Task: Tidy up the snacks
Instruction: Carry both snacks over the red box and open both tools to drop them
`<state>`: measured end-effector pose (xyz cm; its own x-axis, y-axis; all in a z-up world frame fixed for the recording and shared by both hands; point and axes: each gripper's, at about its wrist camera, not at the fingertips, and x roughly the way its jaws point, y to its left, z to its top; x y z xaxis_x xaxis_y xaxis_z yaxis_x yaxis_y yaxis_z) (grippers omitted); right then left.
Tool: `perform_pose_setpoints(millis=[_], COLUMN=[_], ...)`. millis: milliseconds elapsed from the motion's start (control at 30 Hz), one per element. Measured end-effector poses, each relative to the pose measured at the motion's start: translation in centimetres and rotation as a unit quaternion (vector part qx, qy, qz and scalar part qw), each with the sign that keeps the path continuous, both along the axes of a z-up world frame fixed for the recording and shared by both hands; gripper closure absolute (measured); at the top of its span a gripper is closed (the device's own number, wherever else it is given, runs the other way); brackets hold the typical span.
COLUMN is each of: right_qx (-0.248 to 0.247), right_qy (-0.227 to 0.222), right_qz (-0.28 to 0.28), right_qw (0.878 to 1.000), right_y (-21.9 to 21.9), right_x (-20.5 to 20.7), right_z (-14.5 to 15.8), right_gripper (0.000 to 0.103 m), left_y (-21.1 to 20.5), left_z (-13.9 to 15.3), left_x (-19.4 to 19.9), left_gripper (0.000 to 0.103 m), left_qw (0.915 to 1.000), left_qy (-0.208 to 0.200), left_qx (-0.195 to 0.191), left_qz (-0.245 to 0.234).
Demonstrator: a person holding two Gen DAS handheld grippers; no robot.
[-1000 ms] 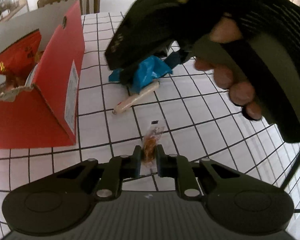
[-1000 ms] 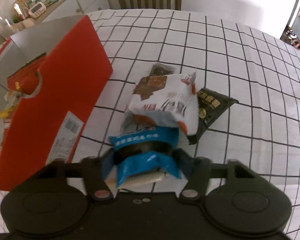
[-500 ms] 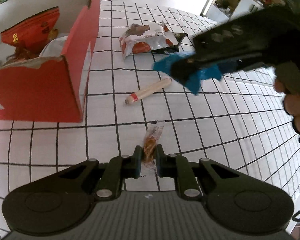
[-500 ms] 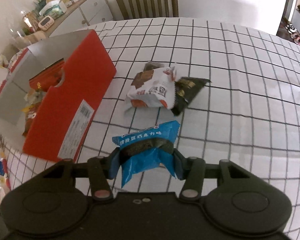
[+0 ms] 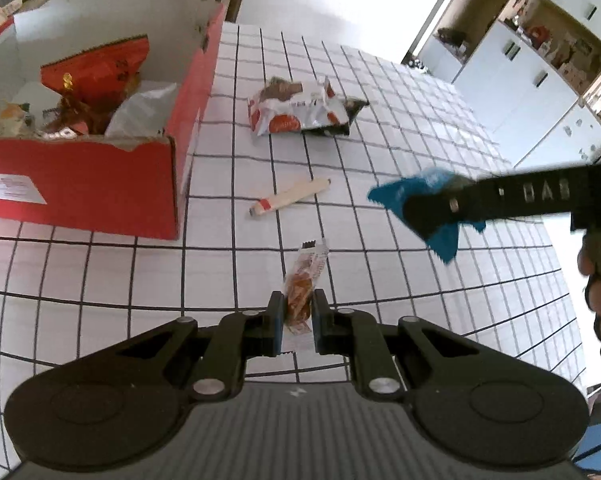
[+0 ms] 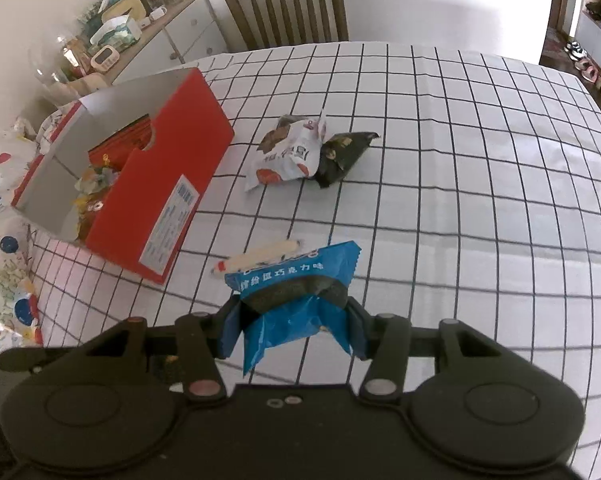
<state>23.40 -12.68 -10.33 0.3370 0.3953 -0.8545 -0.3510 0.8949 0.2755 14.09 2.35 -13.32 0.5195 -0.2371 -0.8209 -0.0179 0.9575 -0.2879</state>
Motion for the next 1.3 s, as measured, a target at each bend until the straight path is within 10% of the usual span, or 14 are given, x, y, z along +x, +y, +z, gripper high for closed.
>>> perform_pose_setpoints(millis=[1300], right_qx=[0.010], right_qy=[-0.147], right_qz=[0.093], right_qw=[0.985], right_y=[11.0], right_x=[-2.6], right_z=[11.4], right_gripper=[0.052], left_y=[13.1], left_z=[13.2], left_x=[2.7], left_gripper=[0.089], left_qw=[0.9845], left_qy=[-0.138], left_qx=[0.063], left_qz=[0.088])
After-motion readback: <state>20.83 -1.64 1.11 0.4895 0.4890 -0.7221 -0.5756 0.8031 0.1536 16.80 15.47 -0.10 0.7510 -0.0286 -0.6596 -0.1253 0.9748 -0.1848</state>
